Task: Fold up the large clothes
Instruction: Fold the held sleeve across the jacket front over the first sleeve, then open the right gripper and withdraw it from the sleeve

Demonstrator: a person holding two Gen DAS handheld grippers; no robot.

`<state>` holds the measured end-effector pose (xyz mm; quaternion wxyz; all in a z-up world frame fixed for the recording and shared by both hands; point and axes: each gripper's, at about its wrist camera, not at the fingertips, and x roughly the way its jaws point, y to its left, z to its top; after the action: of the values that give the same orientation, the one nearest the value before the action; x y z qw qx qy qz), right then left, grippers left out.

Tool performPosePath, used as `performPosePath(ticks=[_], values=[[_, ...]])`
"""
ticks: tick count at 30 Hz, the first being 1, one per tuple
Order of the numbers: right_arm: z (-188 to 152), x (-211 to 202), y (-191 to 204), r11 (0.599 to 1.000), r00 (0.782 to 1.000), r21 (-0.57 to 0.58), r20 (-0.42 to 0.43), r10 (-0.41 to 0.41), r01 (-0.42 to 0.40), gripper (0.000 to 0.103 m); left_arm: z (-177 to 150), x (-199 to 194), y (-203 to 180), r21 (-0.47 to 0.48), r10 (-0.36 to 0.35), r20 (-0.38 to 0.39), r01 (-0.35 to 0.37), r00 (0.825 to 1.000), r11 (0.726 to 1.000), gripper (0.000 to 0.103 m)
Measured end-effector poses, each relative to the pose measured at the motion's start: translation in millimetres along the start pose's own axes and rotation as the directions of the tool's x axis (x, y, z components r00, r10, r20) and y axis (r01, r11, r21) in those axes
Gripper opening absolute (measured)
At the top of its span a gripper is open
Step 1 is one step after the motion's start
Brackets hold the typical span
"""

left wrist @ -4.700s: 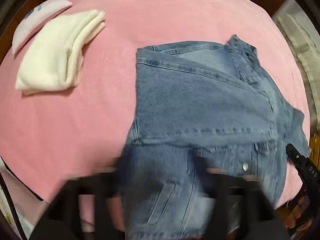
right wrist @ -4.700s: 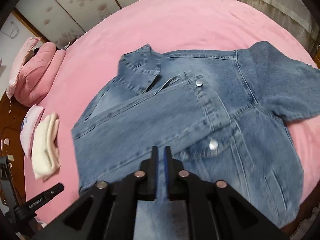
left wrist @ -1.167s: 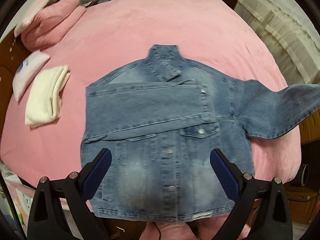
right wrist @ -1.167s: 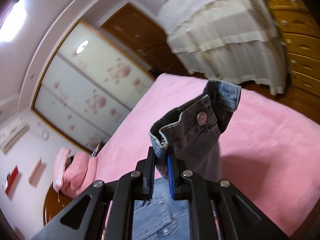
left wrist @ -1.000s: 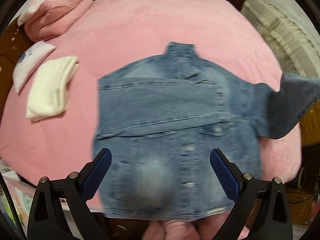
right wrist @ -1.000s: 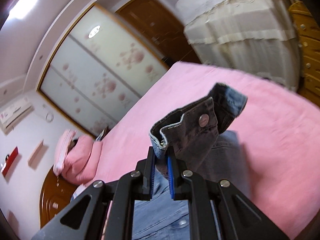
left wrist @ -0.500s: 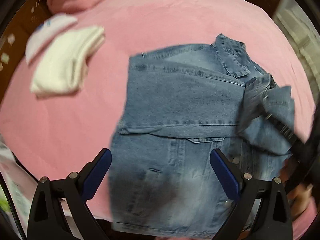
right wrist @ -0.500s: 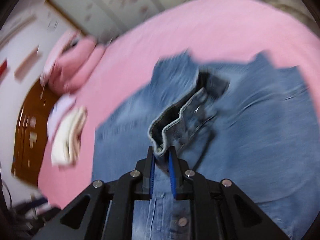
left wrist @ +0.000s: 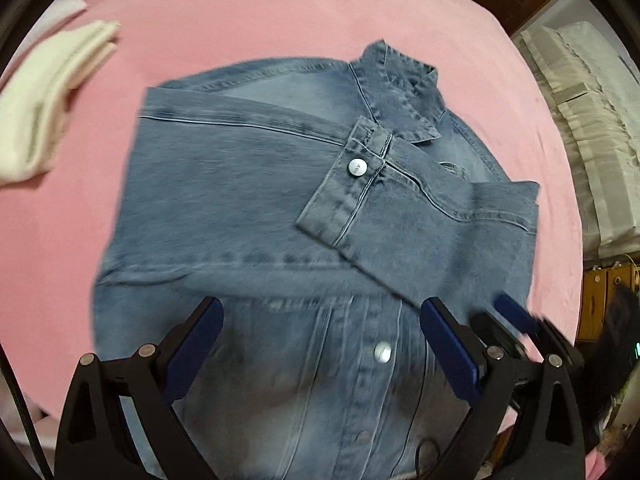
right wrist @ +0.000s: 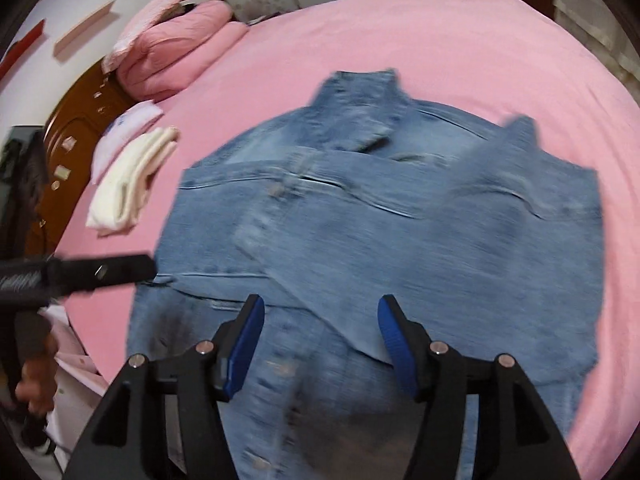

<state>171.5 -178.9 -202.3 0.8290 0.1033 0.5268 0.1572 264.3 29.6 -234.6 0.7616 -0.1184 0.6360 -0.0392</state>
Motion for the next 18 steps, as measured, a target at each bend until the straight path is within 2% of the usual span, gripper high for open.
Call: performPosePath(ticks=[5,8,9,11,12,14,15,17,18], values=[[-12.8,-7.6,-50.2,0.986,0.996,0.147,0.016,-0.086,0.083,0.059,33.0,44.5,-1.9,-0.045,-0.029,0.019,0.030,0.999,0.999,0.098],[-25.8,-12.4,-82.4,0.962,0.991,0.241,-0.004,-0.132,0.129,0.059,51.5,74.9,-10.2,0.006,-0.019,-0.046,0.019,0.999,1.000,0.098],[-30.6,-13.8,-92.8,0.953,0.988,0.265,-0.020,-0.150,0.150,0.059,56.0,90.6,-16.9,0.052,-0.007,-0.098,0.013,0.995,0.999,0.098],[-38.3,-18.2,-107.3,0.937,0.982,0.294,-0.038,-0.186,0.189,0.059,58.7,115.0,-25.3,0.112,0.066,-0.176,-0.047,0.982,0.993,0.098],[-42.2,-21.8,-114.0,0.930,0.979,0.307,-0.039,-0.200,0.203,0.059,57.2,122.7,-31.8,0.152,0.118,-0.185,-0.091,0.976,0.984,0.096],[-49.1,-29.4,-125.7,0.916,0.974,0.333,-0.038,-0.221,0.221,0.059,53.1,127.1,-43.8,0.212,0.185,-0.156,-0.150,0.970,0.966,0.093],[-50.7,-31.3,-128.5,0.913,0.973,0.339,-0.040,-0.227,0.227,0.059,51.0,126.6,-49.7,0.229,0.198,-0.135,-0.164,0.971,0.959,0.085],[-55.4,-34.5,-136.1,0.905,0.969,0.350,-0.047,-0.241,0.242,0.059,47.5,125.6,-59.5,0.235,0.233,-0.101,-0.204,0.967,0.950,0.080],[-57.3,-35.5,-137.9,0.903,0.968,0.351,-0.049,-0.245,0.247,0.059,46.7,125.8,-61.4,0.231,0.236,-0.098,-0.209,0.967,0.950,0.072]])
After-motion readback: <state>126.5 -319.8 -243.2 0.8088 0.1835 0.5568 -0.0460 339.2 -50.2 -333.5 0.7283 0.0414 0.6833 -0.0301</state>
